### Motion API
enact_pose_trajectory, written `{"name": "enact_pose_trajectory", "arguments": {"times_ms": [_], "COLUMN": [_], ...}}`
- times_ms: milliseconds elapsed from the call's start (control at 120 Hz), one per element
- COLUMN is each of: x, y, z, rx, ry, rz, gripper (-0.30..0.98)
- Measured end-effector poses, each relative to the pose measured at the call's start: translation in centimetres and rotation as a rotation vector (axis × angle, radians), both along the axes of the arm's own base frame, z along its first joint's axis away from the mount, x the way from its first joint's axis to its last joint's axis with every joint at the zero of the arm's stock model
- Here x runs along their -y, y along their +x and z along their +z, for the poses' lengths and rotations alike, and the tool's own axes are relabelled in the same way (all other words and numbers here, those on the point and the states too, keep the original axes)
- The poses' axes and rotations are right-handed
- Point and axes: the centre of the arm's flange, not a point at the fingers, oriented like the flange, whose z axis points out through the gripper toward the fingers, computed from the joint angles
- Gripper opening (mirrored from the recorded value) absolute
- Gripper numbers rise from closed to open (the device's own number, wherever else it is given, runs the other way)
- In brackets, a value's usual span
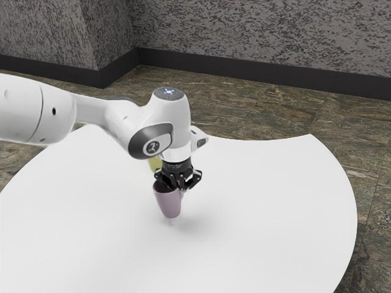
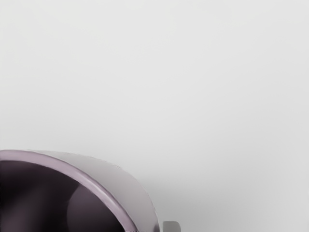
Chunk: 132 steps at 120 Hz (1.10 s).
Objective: Place the right cup onto the left cup
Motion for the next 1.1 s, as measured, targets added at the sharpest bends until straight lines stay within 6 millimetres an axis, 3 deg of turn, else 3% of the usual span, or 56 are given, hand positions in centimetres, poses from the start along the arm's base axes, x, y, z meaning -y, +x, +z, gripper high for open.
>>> {"name": "enact_pose_trajectory", "arguments": {"times_ms": [175,308,408,683,900,1100], "x": [-0.4,-2.2,-4.3,-8.4,-9.7,-11.2], "y": [1.3,2.3,3.3,6.1,8.5,10.5], "z": [4.7,8.4,9.9,11.0,11.9,11.4], "rx": [0.049,0.07,0.068,0.057,0.072,0.061], "ry": [0.027,0.054,0.069,0.086,0.096,0.104], "rz": [-0.006,0.01,0.024,0.006,-0.051,-0.097], "gripper": [-0.07,-0.07,-0.07,-0.07,-0.07,-0.07]}}
